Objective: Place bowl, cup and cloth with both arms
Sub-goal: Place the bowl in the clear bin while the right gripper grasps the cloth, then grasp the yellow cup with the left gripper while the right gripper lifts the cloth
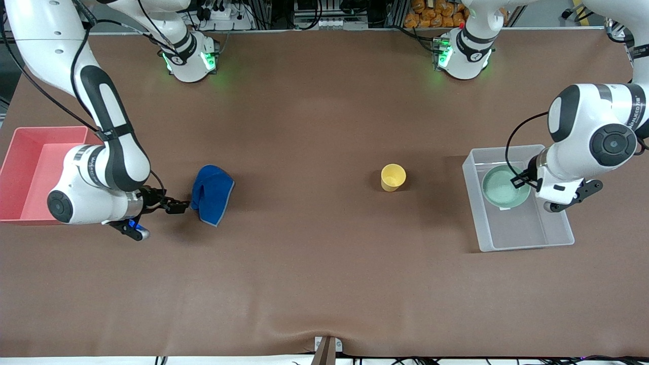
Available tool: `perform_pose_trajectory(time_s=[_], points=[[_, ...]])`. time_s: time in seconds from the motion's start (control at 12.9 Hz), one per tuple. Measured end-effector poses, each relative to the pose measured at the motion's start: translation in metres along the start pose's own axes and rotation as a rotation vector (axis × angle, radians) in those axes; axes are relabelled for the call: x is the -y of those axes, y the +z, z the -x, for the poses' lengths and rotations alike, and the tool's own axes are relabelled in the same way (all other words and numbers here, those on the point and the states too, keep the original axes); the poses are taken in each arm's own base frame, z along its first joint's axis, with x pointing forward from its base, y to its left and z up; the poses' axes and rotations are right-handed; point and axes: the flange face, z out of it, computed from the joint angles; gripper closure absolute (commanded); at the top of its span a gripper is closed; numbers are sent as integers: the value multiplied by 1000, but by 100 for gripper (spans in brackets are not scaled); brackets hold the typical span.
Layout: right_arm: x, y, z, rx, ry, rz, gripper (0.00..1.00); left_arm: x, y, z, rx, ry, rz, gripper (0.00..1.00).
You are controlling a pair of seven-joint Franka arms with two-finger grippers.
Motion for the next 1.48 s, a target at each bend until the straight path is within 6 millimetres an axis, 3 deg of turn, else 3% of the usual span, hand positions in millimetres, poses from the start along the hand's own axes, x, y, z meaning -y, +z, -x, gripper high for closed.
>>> perform_pose_trajectory(time_s=[0.23,0.47,0.62,0.78,0.86,0.93,1.24,1.48], points=[[2,13,5,21,22,-17,0,23,49,-1,-5,31,27,100],[5,23,10,38,22,-5,0,24,84,12,-18,63,47,100],[1,33,10,56,28,2,46,29,101,19,-14,90,52,100],[1,38,10,64,32,3,83,37,111,21,0,119,49,100],[2,39,11,67,29,3,100,39,114,22,6,132,49,50],[5,41,12,68,24,5,100,43,118,23,8,143,50,1],[10,43,15,70,16,7,100,52,116,18,-7,177,59,0],[11,42,16,71,13,7,100,57,71,10,-73,182,67,0]])
